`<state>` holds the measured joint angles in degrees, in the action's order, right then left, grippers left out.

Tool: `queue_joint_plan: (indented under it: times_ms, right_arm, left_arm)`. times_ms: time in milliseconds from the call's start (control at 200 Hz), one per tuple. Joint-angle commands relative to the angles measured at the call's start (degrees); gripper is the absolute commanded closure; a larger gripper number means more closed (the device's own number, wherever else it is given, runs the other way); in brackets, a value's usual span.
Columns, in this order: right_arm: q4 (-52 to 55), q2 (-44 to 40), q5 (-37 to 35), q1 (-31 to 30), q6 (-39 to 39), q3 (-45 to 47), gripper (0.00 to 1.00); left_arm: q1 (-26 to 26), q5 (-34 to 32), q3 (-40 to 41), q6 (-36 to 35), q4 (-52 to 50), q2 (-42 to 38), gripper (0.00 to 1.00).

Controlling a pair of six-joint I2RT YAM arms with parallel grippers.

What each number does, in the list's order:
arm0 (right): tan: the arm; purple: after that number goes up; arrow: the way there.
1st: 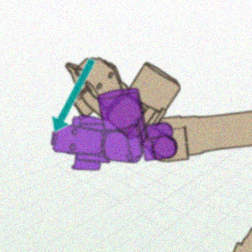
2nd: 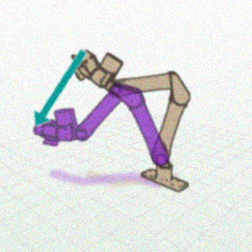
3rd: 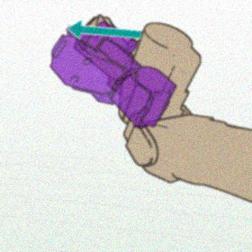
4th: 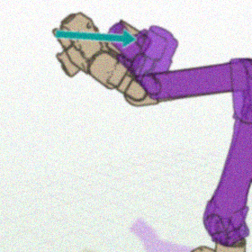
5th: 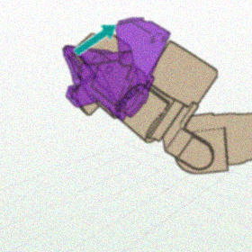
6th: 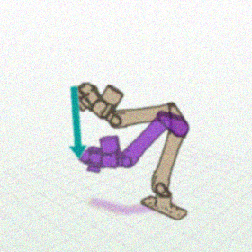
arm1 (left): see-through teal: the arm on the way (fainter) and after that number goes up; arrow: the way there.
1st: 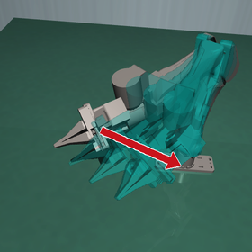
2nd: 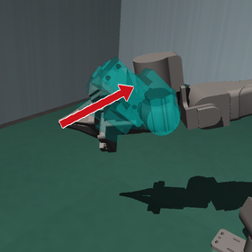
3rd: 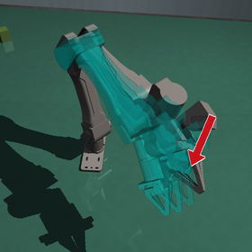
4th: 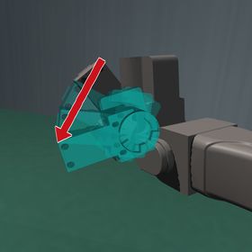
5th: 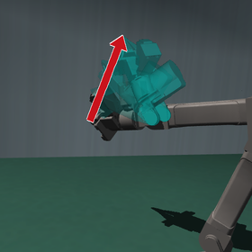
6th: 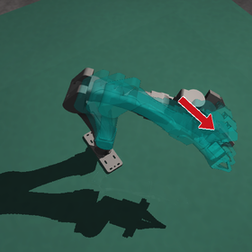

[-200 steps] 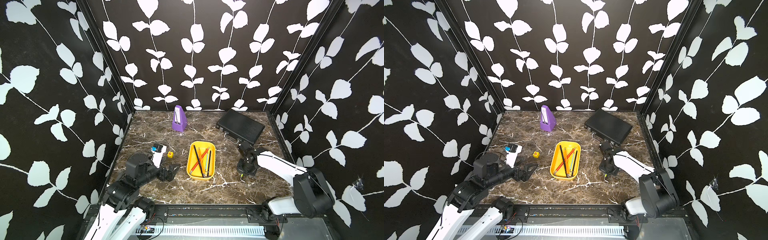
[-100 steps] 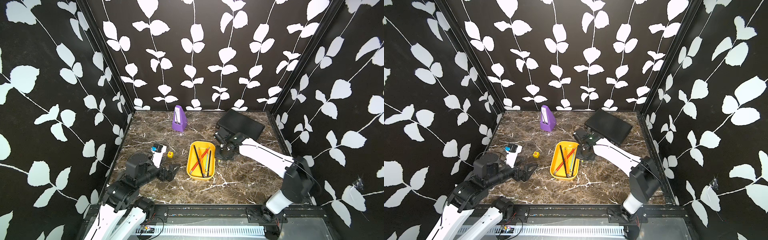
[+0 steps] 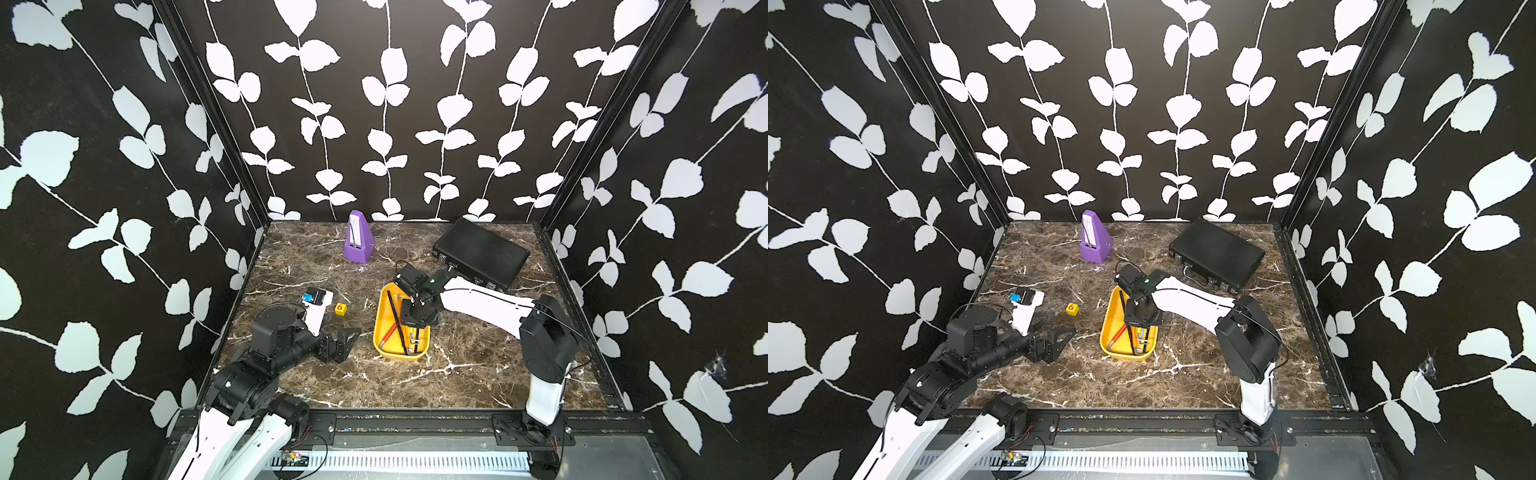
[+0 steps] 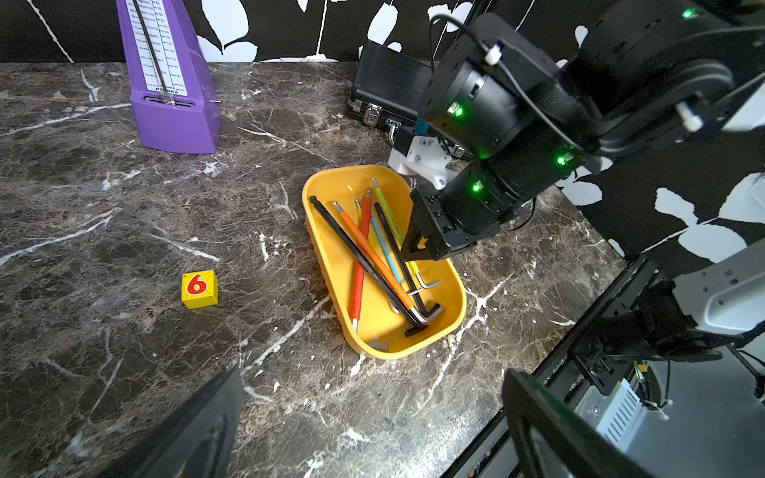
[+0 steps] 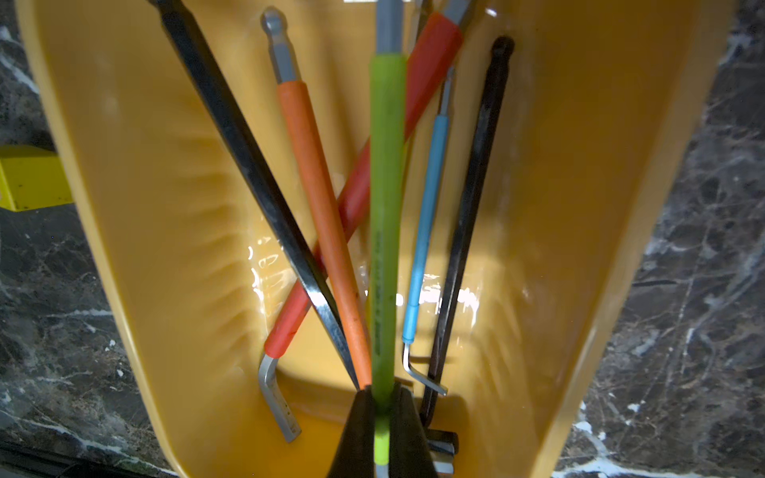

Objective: Put the hex key on the desktop into the storage box
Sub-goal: Place the Allen key in the storage box.

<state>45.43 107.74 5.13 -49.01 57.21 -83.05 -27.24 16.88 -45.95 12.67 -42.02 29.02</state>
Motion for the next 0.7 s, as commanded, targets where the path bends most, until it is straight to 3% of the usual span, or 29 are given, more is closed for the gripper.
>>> queue_joint_plan:
  times_ms: [0,475,580,695]
  right_arm:
    - [-1.88,1.5,-0.86,0.29,3.3,2.22,1.0]
    - [-2.47,3.83,-1.06,1.79,6.36,4.96,1.0]
    - [-1.83,3.2,-1.81,1.82,5.93,4.57,0.74]
    - [-0.59,1.83,-2.86,1.83,4.31,3.54,0.57]
  left_arm:
    - [-0.27,-0.19,0.34,0.43,0.12,-0.01,0.02]
    - [-0.27,-0.11,0.41,0.42,0.13,0.32,0.02]
    - [-0.27,-0.44,0.34,0.43,0.15,0.34,0.02]
    - [-0.27,-0.61,0.32,0.39,0.11,0.59,0.01]
